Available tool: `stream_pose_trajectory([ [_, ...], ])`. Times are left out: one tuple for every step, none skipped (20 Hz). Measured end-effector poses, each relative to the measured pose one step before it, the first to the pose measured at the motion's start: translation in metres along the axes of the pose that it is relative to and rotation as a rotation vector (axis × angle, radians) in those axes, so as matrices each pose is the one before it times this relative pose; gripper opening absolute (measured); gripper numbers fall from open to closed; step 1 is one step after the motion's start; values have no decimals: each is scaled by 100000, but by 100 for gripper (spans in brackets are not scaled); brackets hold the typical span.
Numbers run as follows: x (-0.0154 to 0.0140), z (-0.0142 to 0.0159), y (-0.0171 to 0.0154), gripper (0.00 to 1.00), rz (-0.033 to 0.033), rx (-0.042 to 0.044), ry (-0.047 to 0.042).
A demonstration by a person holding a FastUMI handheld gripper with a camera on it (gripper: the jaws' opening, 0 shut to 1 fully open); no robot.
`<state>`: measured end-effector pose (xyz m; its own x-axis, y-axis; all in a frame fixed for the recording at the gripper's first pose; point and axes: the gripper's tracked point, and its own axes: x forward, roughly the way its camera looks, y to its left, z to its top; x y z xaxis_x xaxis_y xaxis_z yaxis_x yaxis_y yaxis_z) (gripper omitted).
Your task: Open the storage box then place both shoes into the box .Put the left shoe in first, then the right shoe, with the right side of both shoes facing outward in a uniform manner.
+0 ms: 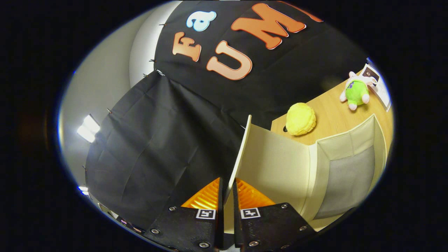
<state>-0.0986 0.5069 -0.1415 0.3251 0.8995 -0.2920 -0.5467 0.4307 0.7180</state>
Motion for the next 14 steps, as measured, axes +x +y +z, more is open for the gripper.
stream_pose_trajectory([
  [636,-291,130,14,686,-343,1259],
  [424,-301,133,16,361,29,1063],
  [146,-32,115,22,148,-73,506],
  [249,-20,118,31,-241,-767,112],
  [154,-12,-116,40,-931,-1371,321],
  [-2,11,-182,49,-1035,-1740,199],
  [-189,42,-154,71,-920,-1595,-172],
  [-302,313,-570,82,-1297,-1343,-290],
  [-255,208,-422,96,-1217,-1320,-737],
  [-561,471,-590,97,-1807,-1385,-1094],
  [-506,471,-671,98,-2219,-1609,-1261],
  [-743,605,-945,98,-2349,-1743,-1469],
  [-642,589,-944,98,-2707,-1579,-1635],
  [-770,655,-1036,98,-2728,-1649,-1663],
])
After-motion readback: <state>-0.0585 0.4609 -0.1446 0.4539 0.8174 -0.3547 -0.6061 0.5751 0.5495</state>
